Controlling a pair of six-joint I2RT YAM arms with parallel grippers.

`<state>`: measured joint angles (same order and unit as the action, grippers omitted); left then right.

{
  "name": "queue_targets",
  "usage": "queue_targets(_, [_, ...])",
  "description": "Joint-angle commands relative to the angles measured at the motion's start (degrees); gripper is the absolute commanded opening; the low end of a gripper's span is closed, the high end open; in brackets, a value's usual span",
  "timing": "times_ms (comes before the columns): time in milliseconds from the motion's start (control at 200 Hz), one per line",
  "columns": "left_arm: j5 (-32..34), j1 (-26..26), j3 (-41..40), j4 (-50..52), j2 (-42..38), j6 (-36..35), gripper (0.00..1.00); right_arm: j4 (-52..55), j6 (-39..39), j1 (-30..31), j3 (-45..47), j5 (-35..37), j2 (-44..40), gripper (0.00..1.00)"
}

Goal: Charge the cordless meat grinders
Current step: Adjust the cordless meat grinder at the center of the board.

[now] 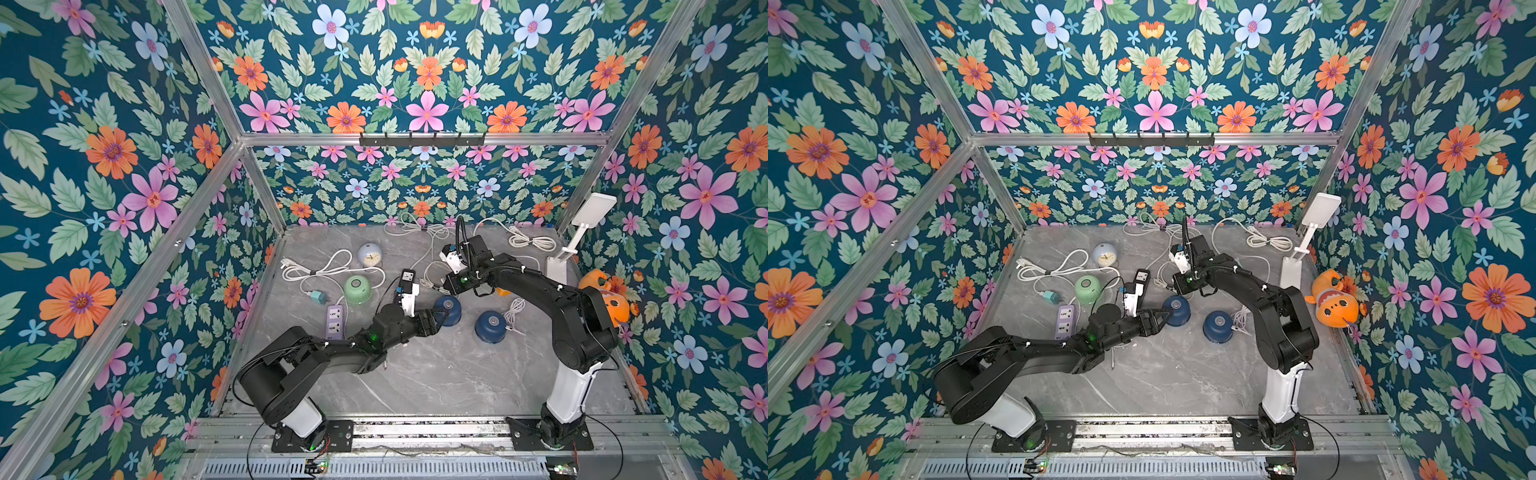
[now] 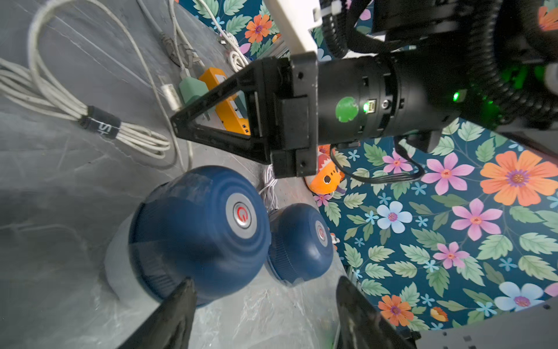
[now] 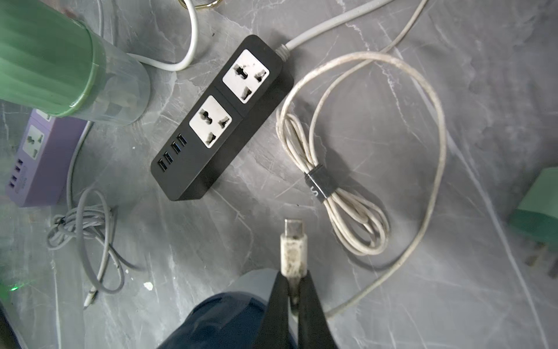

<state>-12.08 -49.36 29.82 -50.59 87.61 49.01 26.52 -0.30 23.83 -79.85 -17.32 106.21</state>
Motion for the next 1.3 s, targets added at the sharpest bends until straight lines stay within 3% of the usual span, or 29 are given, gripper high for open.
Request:
queue_targets(0, [11.3, -2.6, -1.8, 6.5, -4.6, -9.2, 0.77, 1.6, 1.8, -1.2, 0.3, 1.9, -1.4, 0.0])
queue_targets(75, [16.8, -4.7, -3.5, 8.1, -7.1, -14.8, 0.83, 1.7, 2.3, -1.9, 1.3, 1.7, -2.0, 0.0])
queue_targets(135, [17.1, -4.9, -4.3, 8.9, -7.0, -15.5, 0.89, 1.9, 2.1, -2.0, 1.9, 1.7, -2.1, 0.0])
queue_targets(165, [17.2, -4.8, -3.7, 11.1, -6.3, -15.4, 0.98, 2.0, 2.0, -2.0, 2.0, 1.7, -2.0, 0.0])
queue_targets(190, [17.3, -4.7, -2.5, 13.8, -5.0, -15.1, 1.0, 2.0, 2.1, -2.1, 2.1, 1.6, -1.9, 0.0])
queue_targets(280, [14.8, -4.8, 1.3, 17.6, 0.3, -15.5, 0.99, 1.8, 2.6, -2.4, 2.5, 1.0, -1.4, 0.0])
queue_targets(335, [14.7, -5.2, 0.0, 13.1, 2.0, -15.7, 0.93, 1.6, 3.0, -2.7, 2.6, 0.3, -1.1, 0.0])
queue_targets(465, [20.9, -7.4, -4.4, 4.2, 2.2, -20.4, 0.9, 2.0, 3.3, -2.9, 2.4, -1.1, -0.4, 0.0])
queue_targets(735, [25.7, -11.7, -3.3, -5.8, 10.8, -33.5, 0.91, 3.6, 2.2, -2.9, 1.3, -4.0, 1.9, 0.0])
queue_targets(1010, [28.8, -11.7, -2.5, -21.3, 20.8, -39.3, 0.93, 5.0, 1.4, -2.7, 0.2, -7.3, 4.8, 0.0])
queue_targets(1295, [27.1, -10.3, 1.5, -22.0, 24.6, -42.6, 0.95, 6.9, 0.1, -2.5, -1.2, -8.1, 6.3, 0.0])
